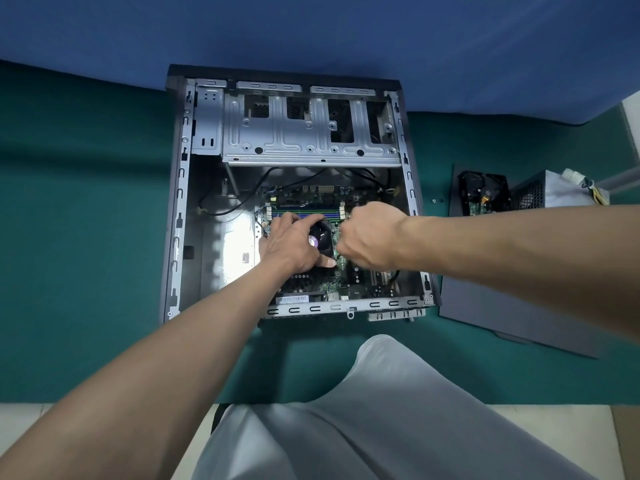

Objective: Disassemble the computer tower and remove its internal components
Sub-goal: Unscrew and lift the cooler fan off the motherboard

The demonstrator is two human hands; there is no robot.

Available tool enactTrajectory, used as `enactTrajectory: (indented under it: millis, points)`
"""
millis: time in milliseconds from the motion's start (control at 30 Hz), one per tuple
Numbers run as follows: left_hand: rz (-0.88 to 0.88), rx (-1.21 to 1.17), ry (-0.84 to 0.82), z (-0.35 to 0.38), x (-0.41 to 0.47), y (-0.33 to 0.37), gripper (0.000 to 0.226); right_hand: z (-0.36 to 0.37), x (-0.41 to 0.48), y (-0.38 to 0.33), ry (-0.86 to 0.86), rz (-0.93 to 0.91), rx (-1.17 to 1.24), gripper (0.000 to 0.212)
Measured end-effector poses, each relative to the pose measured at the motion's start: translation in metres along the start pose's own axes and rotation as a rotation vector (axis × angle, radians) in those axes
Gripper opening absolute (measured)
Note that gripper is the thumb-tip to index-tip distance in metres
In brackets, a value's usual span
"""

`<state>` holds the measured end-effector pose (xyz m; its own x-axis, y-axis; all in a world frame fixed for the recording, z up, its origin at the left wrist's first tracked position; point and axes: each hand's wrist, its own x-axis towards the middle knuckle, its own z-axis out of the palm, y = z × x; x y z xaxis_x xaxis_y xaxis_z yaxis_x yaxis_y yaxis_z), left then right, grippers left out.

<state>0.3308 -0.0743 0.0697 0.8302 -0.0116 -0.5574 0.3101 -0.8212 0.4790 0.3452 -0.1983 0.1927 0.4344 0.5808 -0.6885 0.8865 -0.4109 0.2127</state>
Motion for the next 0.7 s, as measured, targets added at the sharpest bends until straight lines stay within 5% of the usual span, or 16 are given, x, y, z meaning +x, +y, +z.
enactTrajectory:
  millis: [67, 133, 333, 400, 467, 600, 700]
  points:
    - [0.005, -0.001, -0.001, -0.001, 0.000, 0.000, 0.090, -0.001, -0.001, -0.004, 0.054, -0.165, -0.203, 0.024]
    - [0.011, 0.007, -0.004, -0.002, 0.000, 0.000, 0.088, -0.001, 0.002, -0.006, 0.060, -0.121, -0.116, 0.020]
    - [0.003, 0.014, -0.007, -0.002, 0.000, -0.001, 0.094, 0.000, 0.014, -0.001, 0.038, 0.514, 1.033, 0.031]
    - [0.000, 0.010, -0.002, -0.001, 0.000, -0.001, 0.096, 0.002, 0.015, 0.008, -0.148, 0.799, 1.478, 0.023]
    - [0.001, 0.010, -0.002, -0.001, 0.000, -0.001, 0.096, 0.004, 0.011, 0.009, -0.406, 0.865, 1.644, 0.019]
    - [-0.005, 0.006, -0.001, 0.000, 0.001, -0.001, 0.096, 0.002, 0.015, 0.000, -0.329, 0.789, 1.430, 0.018]
    - [0.003, 0.013, -0.005, 0.001, 0.002, -0.001, 0.097, 0.004, 0.014, -0.001, -0.157, 0.510, 0.830, 0.012]
